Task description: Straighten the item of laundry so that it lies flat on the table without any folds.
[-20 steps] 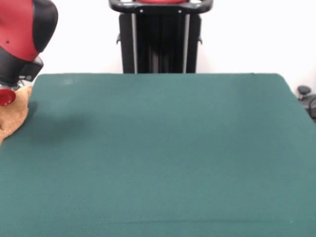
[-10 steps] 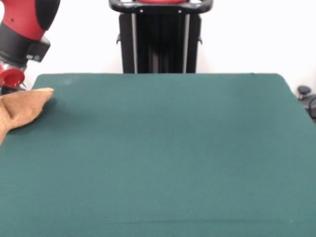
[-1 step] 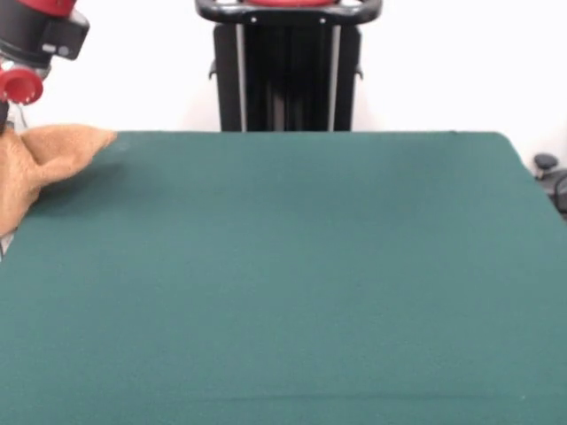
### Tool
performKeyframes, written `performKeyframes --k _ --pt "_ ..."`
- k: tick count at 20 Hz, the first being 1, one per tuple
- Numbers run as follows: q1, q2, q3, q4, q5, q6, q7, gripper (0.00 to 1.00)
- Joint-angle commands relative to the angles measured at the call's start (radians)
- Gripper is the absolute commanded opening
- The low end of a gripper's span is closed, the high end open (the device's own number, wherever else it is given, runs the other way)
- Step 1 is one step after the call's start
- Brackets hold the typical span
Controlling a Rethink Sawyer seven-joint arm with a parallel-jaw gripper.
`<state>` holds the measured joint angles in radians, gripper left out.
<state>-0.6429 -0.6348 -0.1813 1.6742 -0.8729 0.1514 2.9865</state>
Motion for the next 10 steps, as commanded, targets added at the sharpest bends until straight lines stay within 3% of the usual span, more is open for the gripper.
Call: performKeyframes --k 1,7,10 --pt "-0.051 -0.115 0.254 0.218 -0.089 0.103 -0.452 0.00" --pt "-0.230 -0.209 0.426 0.302 -0.045 0.214 -0.621 0.00" --pt "-0.261 -0.221 0.473 0.307 -0.017 0.269 -0.649 0.00"
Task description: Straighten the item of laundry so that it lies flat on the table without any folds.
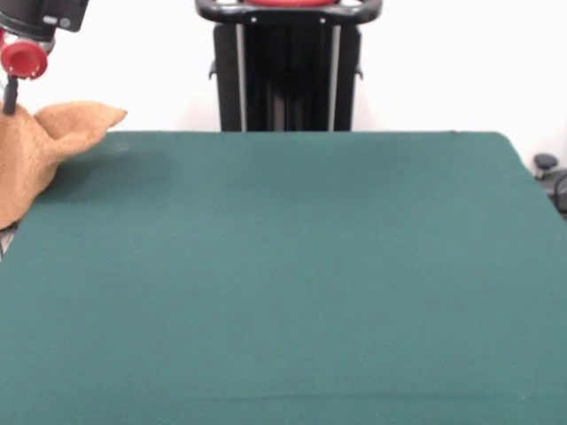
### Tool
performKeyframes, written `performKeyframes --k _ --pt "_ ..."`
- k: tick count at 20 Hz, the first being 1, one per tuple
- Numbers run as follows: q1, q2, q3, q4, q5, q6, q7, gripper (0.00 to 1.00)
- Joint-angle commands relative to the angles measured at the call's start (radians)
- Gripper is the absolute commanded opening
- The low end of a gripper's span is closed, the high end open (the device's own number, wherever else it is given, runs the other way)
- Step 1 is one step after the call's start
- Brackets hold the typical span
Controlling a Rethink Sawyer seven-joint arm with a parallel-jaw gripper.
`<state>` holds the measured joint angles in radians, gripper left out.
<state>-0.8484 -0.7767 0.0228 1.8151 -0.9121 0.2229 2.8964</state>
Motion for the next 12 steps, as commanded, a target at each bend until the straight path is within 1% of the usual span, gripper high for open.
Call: performKeyframes --k 1,4,8,10,12 --pt "-0.057 -0.074 0.278 0.163 0.031 0.212 -0.556 0.00" --pt "-0.049 -0.091 0.292 0.182 0.058 0.234 -0.525 0.00" --pt "-0.047 -0.144 0.318 0.219 0.142 0.289 -0.527 0.00" --pt "-0.031 -0.167 0.317 0.232 0.182 0.312 -0.513 0.00" --pt "0.012 -0.211 0.299 0.236 0.214 0.346 -0.495 0.00"
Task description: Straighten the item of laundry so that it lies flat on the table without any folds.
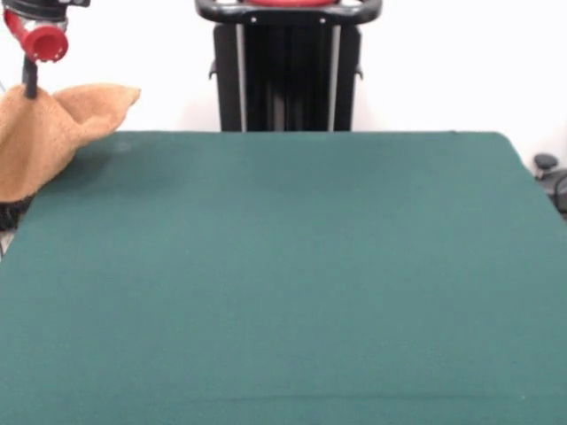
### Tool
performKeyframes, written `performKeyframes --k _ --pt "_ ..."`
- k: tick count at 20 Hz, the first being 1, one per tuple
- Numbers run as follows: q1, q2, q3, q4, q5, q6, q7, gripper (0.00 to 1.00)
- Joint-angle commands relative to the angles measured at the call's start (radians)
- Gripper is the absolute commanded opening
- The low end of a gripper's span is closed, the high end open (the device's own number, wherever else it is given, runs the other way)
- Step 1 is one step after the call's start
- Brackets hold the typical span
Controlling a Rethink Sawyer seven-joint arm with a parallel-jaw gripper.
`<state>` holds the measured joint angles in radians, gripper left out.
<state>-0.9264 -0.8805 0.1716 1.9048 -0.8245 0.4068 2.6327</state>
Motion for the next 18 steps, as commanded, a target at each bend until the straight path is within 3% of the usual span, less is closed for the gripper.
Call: performKeyframes --k 1,7,11,13,15,18 --pt "0.103 -0.126 0.150 0.146 0.147 0.191 -0.230 0.00" --pt "0.201 -0.136 0.097 0.136 0.154 0.204 -0.121 0.00" --pt "0.252 -0.091 0.065 0.121 0.134 0.162 -0.051 0.00" --pt "0.266 -0.102 0.061 0.126 0.163 0.197 -0.053 0.00" --pt "0.281 -0.075 0.059 0.113 0.173 0.210 -0.048 0.00" --pt "0.371 -0.002 0.003 0.058 0.122 0.190 0.051 0.00"
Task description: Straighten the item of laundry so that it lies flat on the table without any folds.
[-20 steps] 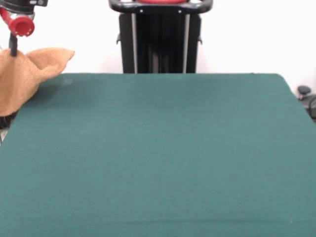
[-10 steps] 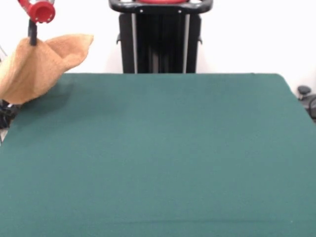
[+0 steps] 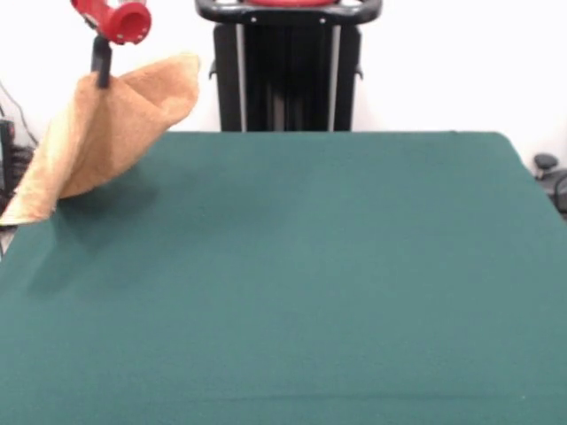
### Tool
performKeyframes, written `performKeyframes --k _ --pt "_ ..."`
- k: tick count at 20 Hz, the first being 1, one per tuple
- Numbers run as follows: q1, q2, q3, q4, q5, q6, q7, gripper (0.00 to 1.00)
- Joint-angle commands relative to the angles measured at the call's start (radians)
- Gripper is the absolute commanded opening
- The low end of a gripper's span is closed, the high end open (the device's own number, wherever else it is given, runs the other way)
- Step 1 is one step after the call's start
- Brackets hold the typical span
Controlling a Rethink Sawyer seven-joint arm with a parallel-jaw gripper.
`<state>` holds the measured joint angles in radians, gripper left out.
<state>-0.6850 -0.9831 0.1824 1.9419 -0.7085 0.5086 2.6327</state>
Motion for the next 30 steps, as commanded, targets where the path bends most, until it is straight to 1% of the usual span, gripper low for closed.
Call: performKeyframes --k 1,5,8,11,15,18,24,27,30 --pt "0.155 0.120 -0.025 0.011 0.000 0.081 0.082 0.00" --pt "0.274 0.216 -0.097 -0.050 -0.004 0.057 0.200 0.00" --pt "0.364 0.290 -0.159 -0.108 -0.010 0.014 0.279 0.00" --pt "0.398 0.325 -0.177 -0.142 0.059 0.021 0.262 0.00" --pt "0.509 0.477 -0.253 -0.257 0.090 -0.031 0.371 0.00" --pt "0.568 0.570 -0.294 -0.346 0.147 -0.028 0.408 0.00" --pt "0.649 0.695 -0.354 -0.523 0.291 0.064 0.453 0.00" --pt "0.657 0.757 -0.368 -0.610 0.375 0.087 0.466 0.00" --pt "0.662 0.795 -0.382 -0.668 0.446 0.113 0.477 0.00"
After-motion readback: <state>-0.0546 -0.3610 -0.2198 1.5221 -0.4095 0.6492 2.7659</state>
